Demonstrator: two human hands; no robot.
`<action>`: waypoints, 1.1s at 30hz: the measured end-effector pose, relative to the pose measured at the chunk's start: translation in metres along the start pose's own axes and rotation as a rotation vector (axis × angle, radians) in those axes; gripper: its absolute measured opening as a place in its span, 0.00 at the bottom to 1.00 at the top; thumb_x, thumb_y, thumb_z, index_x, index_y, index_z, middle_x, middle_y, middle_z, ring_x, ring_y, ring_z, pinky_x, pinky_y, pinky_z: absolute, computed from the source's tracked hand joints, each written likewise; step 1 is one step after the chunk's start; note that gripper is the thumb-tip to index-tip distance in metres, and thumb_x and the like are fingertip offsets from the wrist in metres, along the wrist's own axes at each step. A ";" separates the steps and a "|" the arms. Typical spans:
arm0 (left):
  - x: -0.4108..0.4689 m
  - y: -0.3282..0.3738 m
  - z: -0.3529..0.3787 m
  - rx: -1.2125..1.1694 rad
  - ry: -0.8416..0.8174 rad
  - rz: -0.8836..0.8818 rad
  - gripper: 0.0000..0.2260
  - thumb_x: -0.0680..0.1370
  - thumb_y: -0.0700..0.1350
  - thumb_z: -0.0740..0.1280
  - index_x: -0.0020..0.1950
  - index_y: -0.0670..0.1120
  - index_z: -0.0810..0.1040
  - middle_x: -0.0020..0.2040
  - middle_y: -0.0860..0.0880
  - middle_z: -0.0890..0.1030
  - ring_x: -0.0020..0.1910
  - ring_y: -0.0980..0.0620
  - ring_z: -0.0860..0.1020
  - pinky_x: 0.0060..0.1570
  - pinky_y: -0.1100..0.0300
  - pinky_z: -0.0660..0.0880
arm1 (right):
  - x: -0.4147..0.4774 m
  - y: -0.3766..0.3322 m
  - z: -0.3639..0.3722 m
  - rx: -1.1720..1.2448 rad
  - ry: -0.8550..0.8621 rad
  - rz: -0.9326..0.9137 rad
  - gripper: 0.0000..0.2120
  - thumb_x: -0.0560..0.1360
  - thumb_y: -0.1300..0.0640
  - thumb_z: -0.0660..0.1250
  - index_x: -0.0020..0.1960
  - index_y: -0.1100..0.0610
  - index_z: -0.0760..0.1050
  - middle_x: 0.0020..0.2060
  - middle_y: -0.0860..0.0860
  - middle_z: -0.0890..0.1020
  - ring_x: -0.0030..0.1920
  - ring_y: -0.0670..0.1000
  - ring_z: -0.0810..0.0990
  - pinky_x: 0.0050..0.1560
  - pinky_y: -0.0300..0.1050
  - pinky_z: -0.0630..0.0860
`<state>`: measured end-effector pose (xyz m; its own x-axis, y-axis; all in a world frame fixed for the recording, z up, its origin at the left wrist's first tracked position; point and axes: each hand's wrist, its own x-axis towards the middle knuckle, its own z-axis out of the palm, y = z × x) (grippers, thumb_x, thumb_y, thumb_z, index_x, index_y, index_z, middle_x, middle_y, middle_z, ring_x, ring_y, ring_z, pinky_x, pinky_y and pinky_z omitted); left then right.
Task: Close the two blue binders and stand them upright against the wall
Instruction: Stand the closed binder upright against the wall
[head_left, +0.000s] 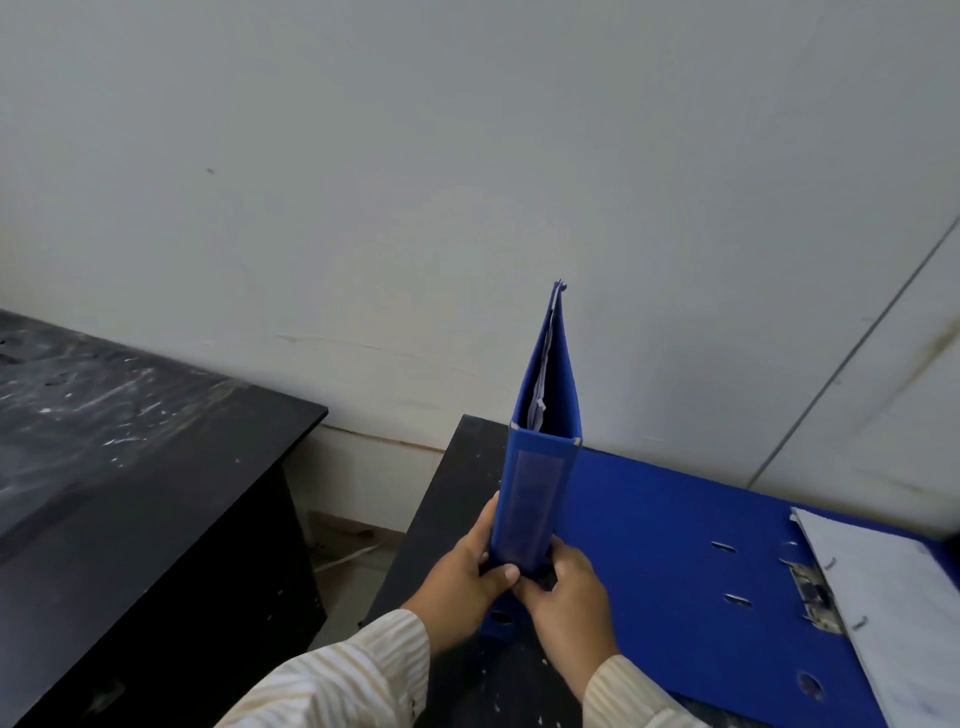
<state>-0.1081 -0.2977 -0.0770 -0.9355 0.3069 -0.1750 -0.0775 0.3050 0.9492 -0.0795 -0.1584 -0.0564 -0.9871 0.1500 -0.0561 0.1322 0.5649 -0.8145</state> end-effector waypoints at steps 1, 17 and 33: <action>0.003 -0.001 -0.001 0.014 0.003 0.007 0.38 0.77 0.41 0.64 0.62 0.84 0.51 0.57 0.73 0.76 0.56 0.78 0.72 0.44 0.83 0.69 | 0.001 -0.001 0.001 0.002 0.018 0.008 0.17 0.71 0.52 0.71 0.58 0.47 0.74 0.48 0.43 0.74 0.43 0.38 0.74 0.33 0.26 0.71; 0.037 -0.002 -0.008 -0.014 -0.014 0.059 0.34 0.79 0.37 0.63 0.76 0.64 0.53 0.67 0.58 0.74 0.58 0.70 0.73 0.43 0.82 0.70 | 0.030 -0.001 0.010 -0.010 0.097 0.088 0.17 0.72 0.48 0.69 0.60 0.46 0.73 0.46 0.45 0.75 0.43 0.39 0.75 0.35 0.29 0.69; 0.053 0.011 -0.009 0.014 0.081 0.062 0.31 0.79 0.38 0.64 0.77 0.57 0.57 0.64 0.55 0.76 0.54 0.73 0.75 0.45 0.82 0.70 | 0.055 0.000 0.013 0.079 0.107 0.099 0.16 0.73 0.50 0.69 0.60 0.46 0.75 0.49 0.46 0.80 0.48 0.42 0.78 0.38 0.31 0.71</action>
<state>-0.1619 -0.2864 -0.0730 -0.9633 0.2517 -0.0933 -0.0138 0.3006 0.9537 -0.1353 -0.1600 -0.0669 -0.9538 0.2898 -0.0794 0.2161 0.4779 -0.8514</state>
